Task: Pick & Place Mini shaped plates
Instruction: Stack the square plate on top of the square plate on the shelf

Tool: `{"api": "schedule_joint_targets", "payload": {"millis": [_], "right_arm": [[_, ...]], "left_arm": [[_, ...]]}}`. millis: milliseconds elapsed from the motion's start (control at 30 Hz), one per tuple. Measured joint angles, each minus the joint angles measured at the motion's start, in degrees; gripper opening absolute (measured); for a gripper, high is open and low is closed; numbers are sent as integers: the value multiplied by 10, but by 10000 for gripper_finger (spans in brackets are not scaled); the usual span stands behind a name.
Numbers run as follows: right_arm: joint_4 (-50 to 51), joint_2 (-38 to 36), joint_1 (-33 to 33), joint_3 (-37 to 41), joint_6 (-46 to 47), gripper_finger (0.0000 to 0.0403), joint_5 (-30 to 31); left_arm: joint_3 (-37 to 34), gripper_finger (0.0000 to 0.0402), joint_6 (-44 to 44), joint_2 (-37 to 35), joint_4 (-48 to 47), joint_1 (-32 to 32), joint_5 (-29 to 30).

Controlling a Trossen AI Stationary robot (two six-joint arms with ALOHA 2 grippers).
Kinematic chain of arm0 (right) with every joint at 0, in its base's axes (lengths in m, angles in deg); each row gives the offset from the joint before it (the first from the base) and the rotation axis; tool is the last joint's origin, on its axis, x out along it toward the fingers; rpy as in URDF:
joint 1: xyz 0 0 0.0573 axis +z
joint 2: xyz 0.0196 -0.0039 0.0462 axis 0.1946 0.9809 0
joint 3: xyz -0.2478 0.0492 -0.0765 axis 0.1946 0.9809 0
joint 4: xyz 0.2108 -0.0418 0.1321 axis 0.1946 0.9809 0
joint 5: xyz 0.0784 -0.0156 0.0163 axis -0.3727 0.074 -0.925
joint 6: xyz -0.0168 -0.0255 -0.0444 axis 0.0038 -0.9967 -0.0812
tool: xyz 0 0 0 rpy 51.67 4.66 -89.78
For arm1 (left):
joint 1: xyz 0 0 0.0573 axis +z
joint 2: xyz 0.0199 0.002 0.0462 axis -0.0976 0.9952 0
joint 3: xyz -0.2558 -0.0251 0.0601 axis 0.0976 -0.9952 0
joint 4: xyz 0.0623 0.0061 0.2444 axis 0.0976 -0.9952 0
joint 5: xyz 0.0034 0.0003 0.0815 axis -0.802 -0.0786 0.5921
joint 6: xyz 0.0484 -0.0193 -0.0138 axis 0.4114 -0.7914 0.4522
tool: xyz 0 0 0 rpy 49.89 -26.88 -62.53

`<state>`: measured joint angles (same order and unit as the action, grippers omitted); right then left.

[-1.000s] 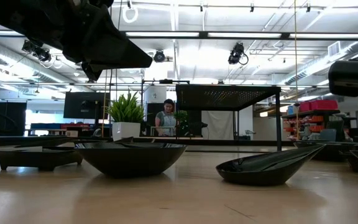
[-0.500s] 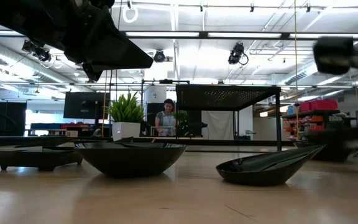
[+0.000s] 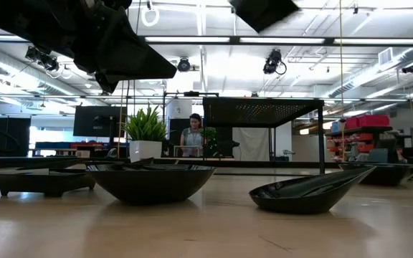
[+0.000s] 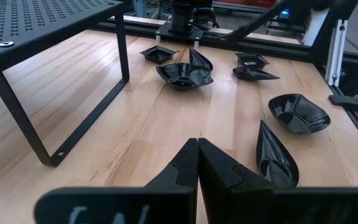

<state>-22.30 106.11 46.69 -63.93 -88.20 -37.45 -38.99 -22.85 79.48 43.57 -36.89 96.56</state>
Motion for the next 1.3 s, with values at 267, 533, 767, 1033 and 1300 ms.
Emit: {"api": "schedule_joint_targets", "payload": {"millis": [267, 533, 767, 1033, 1300], "right_arm": [[80, 0, -141, -159, -9, 11, -40], [168, 31, -315, -236, -22, 10, -144], [195, 89, -413, -236, -37, 10, -191], [218, 146, -452, -236, -40, 10, -193], [220, 154, -456, -236, -39, 18, -182]], "left_arm": [[0, 14, 1, 0, 0, 0, 0], [0, 14, 8, 0, 0, 0, 0], [0, 14, 11, 0, -1, 0, 0], [0, 14, 14, 0, -1, 0, 0], [0, 14, 12, 0, 0, 0, 0]]}}
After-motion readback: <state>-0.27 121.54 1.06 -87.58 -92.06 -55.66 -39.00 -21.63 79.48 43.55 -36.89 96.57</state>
